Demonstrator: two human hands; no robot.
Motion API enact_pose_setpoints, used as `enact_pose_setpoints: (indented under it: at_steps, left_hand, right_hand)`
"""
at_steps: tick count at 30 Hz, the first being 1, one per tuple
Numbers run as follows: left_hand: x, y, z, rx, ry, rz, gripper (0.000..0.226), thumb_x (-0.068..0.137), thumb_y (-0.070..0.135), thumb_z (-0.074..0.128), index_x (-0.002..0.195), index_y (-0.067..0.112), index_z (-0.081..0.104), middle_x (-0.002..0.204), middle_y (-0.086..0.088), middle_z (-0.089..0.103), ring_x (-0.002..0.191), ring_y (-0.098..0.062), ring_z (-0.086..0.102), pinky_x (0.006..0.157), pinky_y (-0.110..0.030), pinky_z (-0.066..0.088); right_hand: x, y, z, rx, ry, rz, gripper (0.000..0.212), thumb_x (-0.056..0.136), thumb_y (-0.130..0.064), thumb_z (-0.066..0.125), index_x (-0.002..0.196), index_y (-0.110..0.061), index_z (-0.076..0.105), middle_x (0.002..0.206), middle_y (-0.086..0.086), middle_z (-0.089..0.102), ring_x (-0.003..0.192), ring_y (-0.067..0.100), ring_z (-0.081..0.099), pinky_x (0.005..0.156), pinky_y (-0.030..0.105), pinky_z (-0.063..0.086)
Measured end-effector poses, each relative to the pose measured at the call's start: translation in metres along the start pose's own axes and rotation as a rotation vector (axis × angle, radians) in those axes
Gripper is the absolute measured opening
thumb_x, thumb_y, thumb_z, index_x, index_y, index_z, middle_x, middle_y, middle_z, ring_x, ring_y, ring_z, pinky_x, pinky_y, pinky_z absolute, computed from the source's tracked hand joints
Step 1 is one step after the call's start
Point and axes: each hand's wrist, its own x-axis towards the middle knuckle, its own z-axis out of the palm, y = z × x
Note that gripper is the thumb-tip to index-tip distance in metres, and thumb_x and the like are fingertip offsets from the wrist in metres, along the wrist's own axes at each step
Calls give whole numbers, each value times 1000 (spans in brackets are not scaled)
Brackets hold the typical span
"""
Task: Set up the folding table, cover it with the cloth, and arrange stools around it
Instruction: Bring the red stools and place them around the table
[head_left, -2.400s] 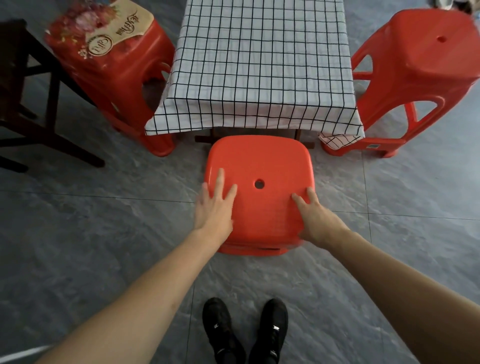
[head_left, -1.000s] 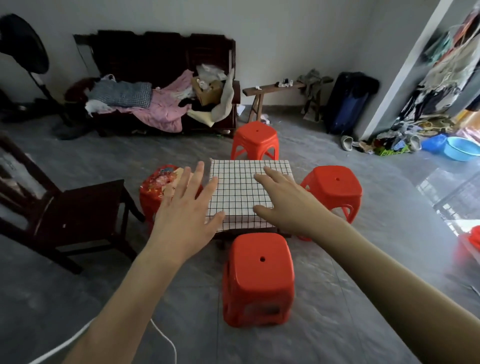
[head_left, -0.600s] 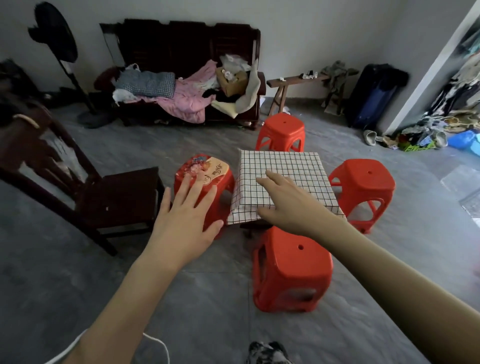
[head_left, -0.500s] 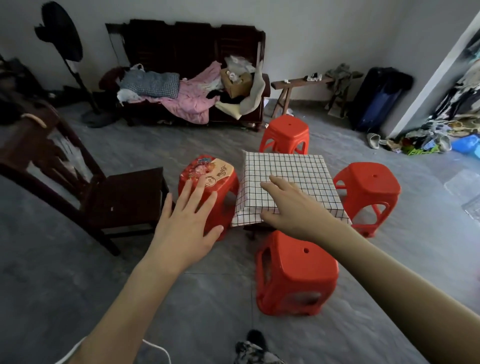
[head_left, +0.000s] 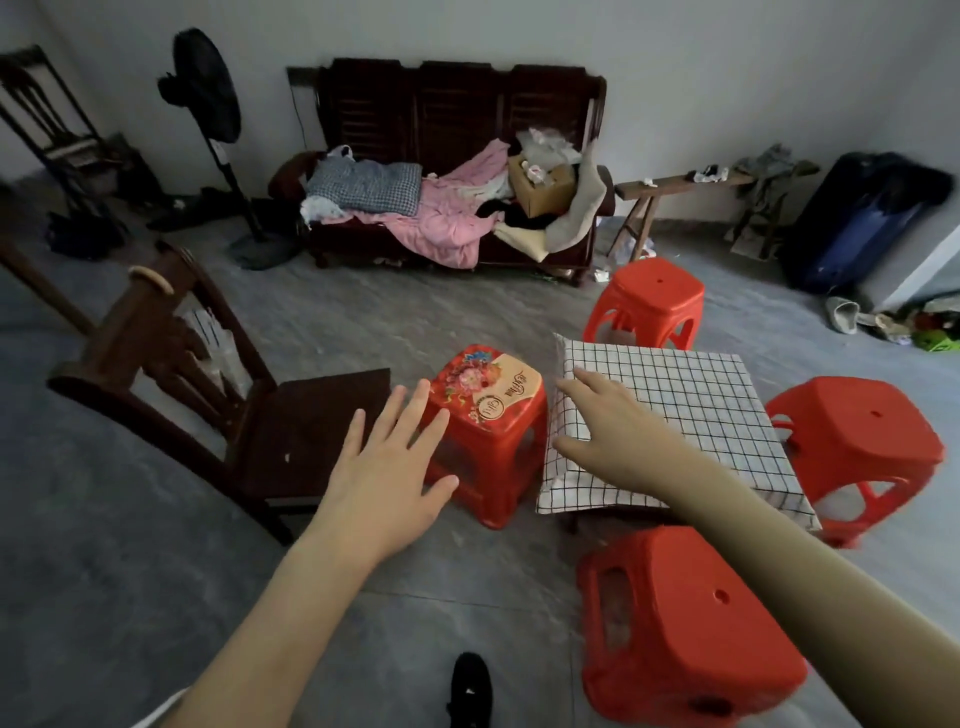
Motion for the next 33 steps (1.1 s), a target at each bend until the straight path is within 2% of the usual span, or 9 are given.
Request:
enact_pose_setpoints:
  at_steps: [6, 13, 20, 29, 33]
  left_hand:
    - [83, -59, -12, 35, -20, 28, 71, 97, 56, 35, 155, 31, 1, 159, 4, -26, 147, -16, -24, 121, -45, -4]
    - [159, -92, -2, 16, -91, 62, 72, 97, 54, 37, 156, 30, 3, 160, 3, -25, 147, -17, -22, 121, -47, -2]
    - [241, -112, 15, -14, -156, 190, 72, 97, 52, 40, 156, 31, 4, 160, 3, -23, 147, -18, -21, 121, -48, -3]
    - [365, -149, 50, -28, -256, 360, 73, 97, 50, 40, 156, 28, 4, 161, 3, -20, 148, -17, -20, 121, -50, -4]
    - [411, -160, 73, -55, -320, 419, 74, 97, 50, 42, 156, 28, 5, 162, 2, -19, 149, -19, -16, 121, -51, -3]
  right_hand:
    - [101, -9, -9, 12, -8, 9, 71, 89, -41, 59, 150, -19, 29, 159, 7, 20, 145, 25, 22, 115, 40, 27]
    - [171, -8, -11, 27, -29, 53, 71, 89, -43, 59, 149, -22, 29, 160, 5, 20, 145, 24, 22, 113, 39, 28]
    - [219, 6, -6, 60, -44, 196, 64, 90, -38, 58, 146, -20, 34, 153, 5, 29, 139, 27, 31, 110, 38, 30]
    - [296, 14, 14, 104, -57, 449, 68, 88, -36, 59, 148, -23, 31, 159, 3, 21, 144, 23, 22, 113, 42, 29]
    - [335, 9, 43, 145, -95, 482, 62, 88, -34, 57, 145, -23, 33, 156, 1, 24, 141, 21, 25, 110, 42, 34]
